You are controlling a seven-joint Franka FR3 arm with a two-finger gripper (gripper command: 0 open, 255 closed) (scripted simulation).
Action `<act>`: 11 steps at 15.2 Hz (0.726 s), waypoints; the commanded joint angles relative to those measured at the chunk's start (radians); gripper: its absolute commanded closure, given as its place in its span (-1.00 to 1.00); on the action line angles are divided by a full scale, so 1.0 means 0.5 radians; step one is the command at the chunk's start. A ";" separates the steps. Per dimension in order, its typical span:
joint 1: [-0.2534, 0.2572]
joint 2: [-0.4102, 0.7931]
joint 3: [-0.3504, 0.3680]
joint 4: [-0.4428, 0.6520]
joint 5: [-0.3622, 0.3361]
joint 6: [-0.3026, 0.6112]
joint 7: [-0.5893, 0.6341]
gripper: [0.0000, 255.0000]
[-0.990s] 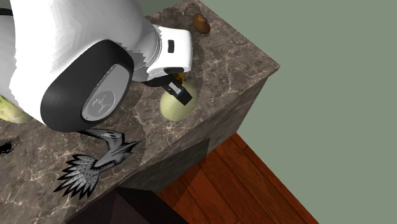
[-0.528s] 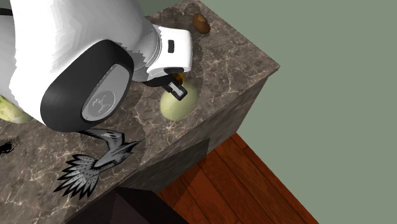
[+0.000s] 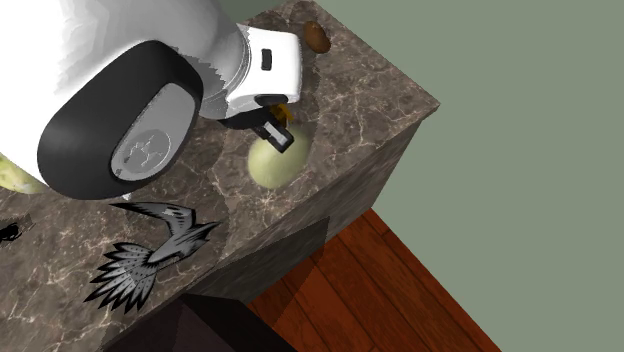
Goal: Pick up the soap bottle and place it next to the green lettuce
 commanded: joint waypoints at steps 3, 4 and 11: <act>0.002 -0.064 -0.002 0.047 0.015 -0.109 -0.009 1.00; 0.002 -0.079 -0.003 0.060 0.018 -0.137 -0.011 1.00; 0.004 -0.172 -0.010 0.162 0.035 -0.332 -0.024 1.00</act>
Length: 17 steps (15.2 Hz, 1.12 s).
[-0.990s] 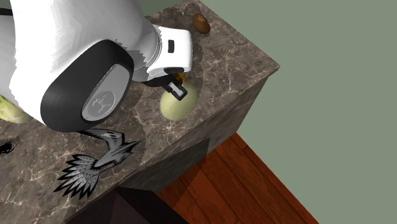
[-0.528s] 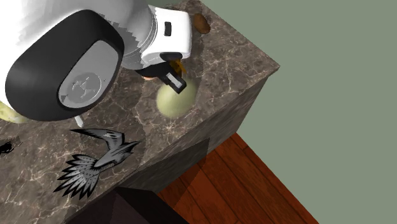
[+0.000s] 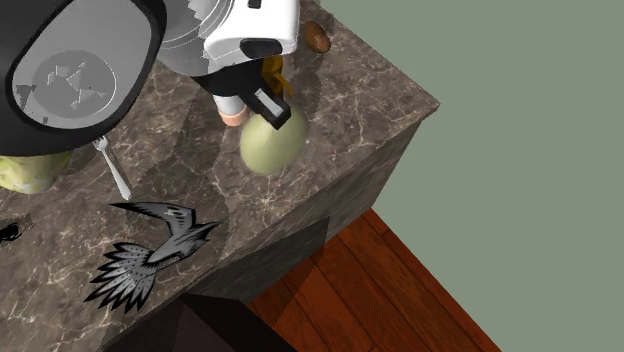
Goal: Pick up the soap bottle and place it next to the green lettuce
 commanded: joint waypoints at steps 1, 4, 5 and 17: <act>0.000 -0.027 -0.003 0.031 0.005 -0.057 -0.005 1.00; 0.000 -0.059 -0.006 0.083 0.009 -0.140 -0.008 1.00; 0.000 -0.068 -0.007 0.101 0.010 -0.167 -0.008 1.00; -0.002 -0.149 -0.018 0.347 0.016 -0.494 -0.013 1.00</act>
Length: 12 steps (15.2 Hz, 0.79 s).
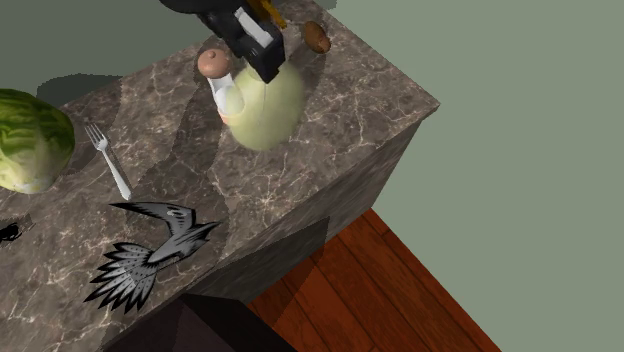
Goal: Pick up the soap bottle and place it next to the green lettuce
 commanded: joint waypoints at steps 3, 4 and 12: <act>-0.001 -0.013 -0.002 0.099 -0.001 -0.110 0.003 1.00; -0.001 -0.015 -0.002 0.123 -0.002 -0.137 0.003 1.00; -0.004 -0.019 -0.007 0.335 -0.005 -0.352 0.006 1.00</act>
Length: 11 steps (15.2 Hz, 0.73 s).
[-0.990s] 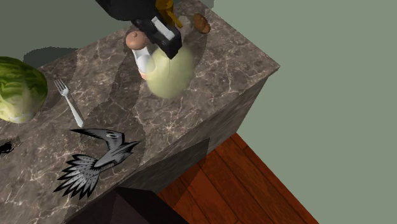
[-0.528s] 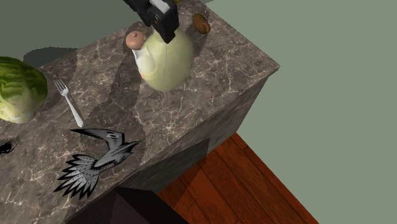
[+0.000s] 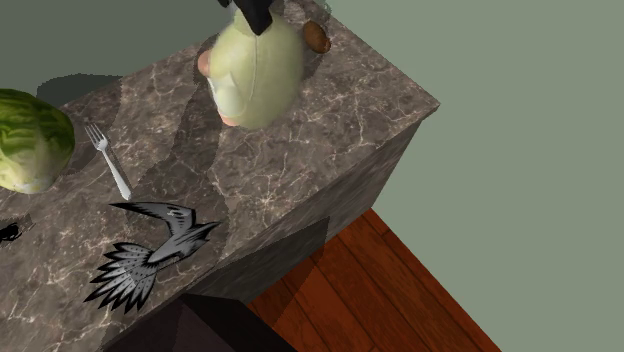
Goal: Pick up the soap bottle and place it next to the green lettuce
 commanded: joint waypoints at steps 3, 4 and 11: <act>0.000 0.007 0.001 0.118 -0.004 -0.110 0.007 1.00; -0.001 0.010 0.001 0.147 -0.005 -0.137 0.007 1.00; -0.004 0.042 0.000 0.371 -0.012 -0.328 0.014 1.00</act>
